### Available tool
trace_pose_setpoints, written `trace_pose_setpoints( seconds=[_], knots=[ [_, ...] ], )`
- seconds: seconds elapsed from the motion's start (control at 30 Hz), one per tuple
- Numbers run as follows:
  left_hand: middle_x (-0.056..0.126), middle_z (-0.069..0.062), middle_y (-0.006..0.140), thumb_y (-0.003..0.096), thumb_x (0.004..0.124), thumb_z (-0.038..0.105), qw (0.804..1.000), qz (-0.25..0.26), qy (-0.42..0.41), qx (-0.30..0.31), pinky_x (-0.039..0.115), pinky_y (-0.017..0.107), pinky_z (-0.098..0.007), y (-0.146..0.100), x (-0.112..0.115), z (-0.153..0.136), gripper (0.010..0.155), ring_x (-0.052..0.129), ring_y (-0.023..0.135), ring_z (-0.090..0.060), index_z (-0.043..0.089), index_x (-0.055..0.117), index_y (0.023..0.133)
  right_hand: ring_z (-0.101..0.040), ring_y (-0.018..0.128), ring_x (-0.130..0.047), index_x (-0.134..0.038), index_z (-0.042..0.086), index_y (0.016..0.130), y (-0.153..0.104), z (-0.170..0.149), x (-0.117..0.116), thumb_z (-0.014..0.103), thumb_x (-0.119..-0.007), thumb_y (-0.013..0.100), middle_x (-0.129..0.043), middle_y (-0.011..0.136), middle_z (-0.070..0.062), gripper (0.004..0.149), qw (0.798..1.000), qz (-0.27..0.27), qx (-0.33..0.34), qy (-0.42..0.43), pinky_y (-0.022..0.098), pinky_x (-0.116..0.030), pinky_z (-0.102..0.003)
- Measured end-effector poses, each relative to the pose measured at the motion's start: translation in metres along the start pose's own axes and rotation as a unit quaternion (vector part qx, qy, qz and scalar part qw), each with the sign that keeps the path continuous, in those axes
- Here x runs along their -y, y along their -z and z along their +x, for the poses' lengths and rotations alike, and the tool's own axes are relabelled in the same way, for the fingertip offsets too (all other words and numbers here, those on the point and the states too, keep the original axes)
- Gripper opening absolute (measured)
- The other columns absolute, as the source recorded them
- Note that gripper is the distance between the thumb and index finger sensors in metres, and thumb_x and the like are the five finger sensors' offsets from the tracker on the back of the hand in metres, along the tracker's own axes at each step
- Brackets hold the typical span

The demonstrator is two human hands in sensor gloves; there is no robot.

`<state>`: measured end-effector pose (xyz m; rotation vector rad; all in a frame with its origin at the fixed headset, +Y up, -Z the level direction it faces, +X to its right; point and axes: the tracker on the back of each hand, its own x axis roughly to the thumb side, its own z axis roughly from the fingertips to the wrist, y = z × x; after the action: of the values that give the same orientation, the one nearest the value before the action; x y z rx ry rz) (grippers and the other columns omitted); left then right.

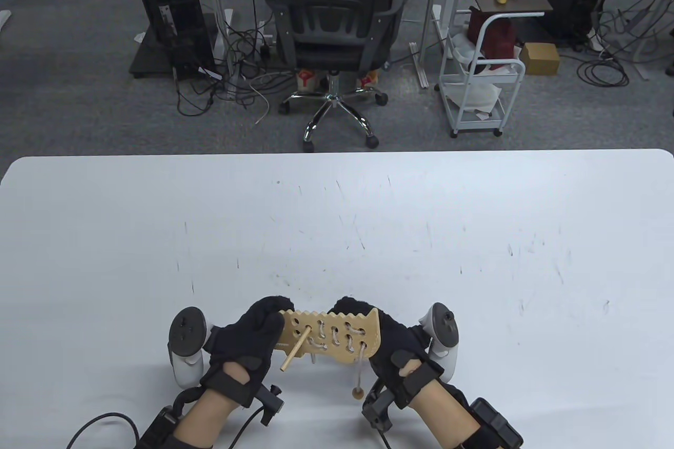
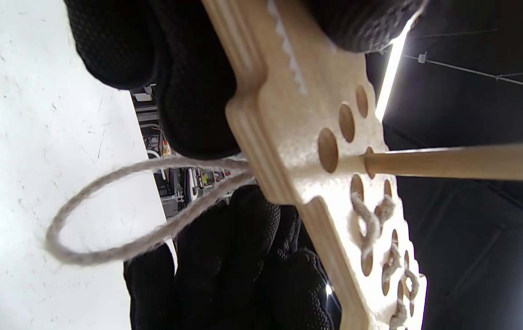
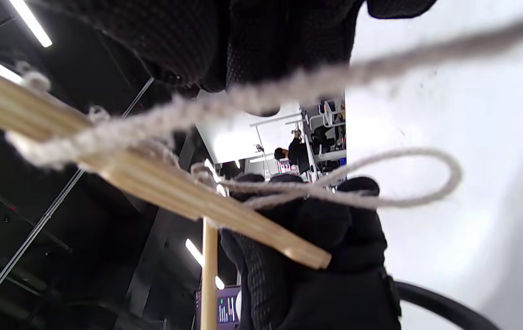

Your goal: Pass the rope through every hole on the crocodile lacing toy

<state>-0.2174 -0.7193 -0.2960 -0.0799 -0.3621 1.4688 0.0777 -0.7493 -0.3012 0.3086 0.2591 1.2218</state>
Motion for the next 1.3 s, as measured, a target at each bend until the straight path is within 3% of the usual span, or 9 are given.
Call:
trace_pose_setpoints(
  seconds=[0.37, 0.57, 1.03, 1.3],
  knots=[
    [0.095, 0.001, 0.071, 0.0434, 0.072, 0.046, 0.999, 0.047, 0.006, -0.01, 0.08, 0.059, -0.045, 0.0, -0.017, -0.002, 0.051, 0.106, 0.051, -0.018, 0.026, 0.075, 0.09, -0.039, 0.087, -0.073, -0.071, 0.021, 0.097, -0.005, 0.029, 0.016, 0.038, -0.086, 0.048, -0.079, 0.099, -0.01, 0.054, 0.991, -0.064, 0.082, -0.079, 0.067, -0.043, -0.065],
    [0.095, 0.001, 0.071, 0.0433, 0.072, 0.046, 0.997, 0.079, 0.019, -0.02, 0.08, 0.058, -0.045, 0.0, -0.028, -0.005, 0.051, 0.106, 0.05, -0.018, 0.025, 0.075, 0.09, -0.042, 0.089, -0.066, -0.07, 0.021, 0.098, -0.012, 0.045, 0.017, 0.039, -0.088, 0.047, -0.071, 0.102, -0.011, 0.057, 0.976, -0.094, 0.127, -0.15, 0.067, -0.033, -0.068],
    [0.096, 0.0, 0.069, 0.0427, 0.074, 0.045, 0.99, 0.113, 0.05, -0.061, 0.08, 0.057, -0.046, 0.0, -0.032, -0.015, 0.051, 0.106, 0.049, -0.019, 0.024, 0.076, 0.089, -0.041, 0.1, -0.049, -0.073, 0.025, 0.097, -0.026, 0.069, -0.011, 0.039, -0.093, 0.043, -0.063, 0.108, -0.01, 0.059, 0.892, -0.09, 0.248, -0.368, 0.068, -0.021, -0.068],
    [0.096, 0.0, 0.069, 0.0427, 0.074, 0.045, 0.988, 0.108, 0.07, -0.08, 0.08, 0.057, -0.047, 0.001, -0.027, -0.02, 0.051, 0.106, 0.048, -0.02, 0.024, 0.076, 0.089, -0.04, 0.102, -0.044, -0.075, 0.025, 0.095, -0.027, 0.064, -0.029, 0.039, -0.094, 0.043, -0.063, 0.109, -0.01, 0.058, 0.849, -0.055, 0.265, -0.453, 0.068, -0.017, -0.068]
  ],
)
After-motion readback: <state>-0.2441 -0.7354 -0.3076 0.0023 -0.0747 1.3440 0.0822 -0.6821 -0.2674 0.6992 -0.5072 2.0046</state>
